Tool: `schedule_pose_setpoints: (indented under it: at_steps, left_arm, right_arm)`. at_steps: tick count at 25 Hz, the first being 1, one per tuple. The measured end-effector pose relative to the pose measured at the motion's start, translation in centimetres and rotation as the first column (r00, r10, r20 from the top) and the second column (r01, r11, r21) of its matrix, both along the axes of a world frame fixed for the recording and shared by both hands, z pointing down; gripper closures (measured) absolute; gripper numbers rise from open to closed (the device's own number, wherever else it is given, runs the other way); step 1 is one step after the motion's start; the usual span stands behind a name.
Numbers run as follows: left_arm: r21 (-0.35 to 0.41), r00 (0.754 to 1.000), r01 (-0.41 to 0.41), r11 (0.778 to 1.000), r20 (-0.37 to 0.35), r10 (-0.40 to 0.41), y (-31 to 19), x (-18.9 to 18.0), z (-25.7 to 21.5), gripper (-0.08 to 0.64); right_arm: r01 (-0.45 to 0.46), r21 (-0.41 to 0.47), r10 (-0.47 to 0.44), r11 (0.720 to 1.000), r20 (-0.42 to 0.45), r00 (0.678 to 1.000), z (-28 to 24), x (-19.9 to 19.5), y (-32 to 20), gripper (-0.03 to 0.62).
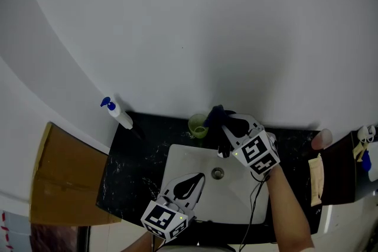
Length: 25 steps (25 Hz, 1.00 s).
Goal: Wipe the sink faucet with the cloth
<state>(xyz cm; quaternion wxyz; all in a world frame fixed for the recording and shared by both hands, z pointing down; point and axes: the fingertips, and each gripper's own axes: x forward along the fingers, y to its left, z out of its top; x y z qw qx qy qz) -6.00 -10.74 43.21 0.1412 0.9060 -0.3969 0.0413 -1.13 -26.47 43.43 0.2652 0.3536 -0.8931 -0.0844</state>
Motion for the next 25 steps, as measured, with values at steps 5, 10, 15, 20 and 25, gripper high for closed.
schedule_pose_setpoints:
  at_steps: [5, 10, 15, 20, 25]
  left_arm:
    - [-0.003, 1.0, -0.002, 1.0, 0.002, 0.002, 0.2, -0.3, 0.7, 0.56]
    - [-0.013, 1.0, 0.003, 1.0, 0.006, -0.003, 0.4, -0.3, 0.8, 0.56]
    - [-0.01, 1.0, -0.004, 1.0, 0.009, 0.004, 0.7, -0.2, 0.6, 0.56]
    - [-0.004, 1.0, -0.007, 1.0, 0.008, 0.007, 0.8, 0.0, -0.1, 0.56]
    - [-0.002, 1.0, -0.028, 1.0, -0.006, 0.028, 1.3, 0.7, 0.2, 0.56]
  right_arm:
    - [-0.06, -0.026, 0.061, 0.998, 0.061, 0.996, 0.0, 1.4, -3.3, 0.534]
    - [-0.105, -0.023, 0.107, 0.994, 0.07, 0.992, 0.2, 2.7, -4.8, 0.534]
    - [-0.128, -0.031, 0.131, 0.991, 0.103, 0.986, 0.2, 2.8, -4.7, 0.534]
    - [-0.074, -0.015, 0.075, 0.997, 0.102, 0.992, -0.1, 1.6, -1.9, 0.534]
    - [0.01, -0.007, -0.009, 1.0, 0.112, 0.994, -0.1, 0.1, 1.8, 0.534]
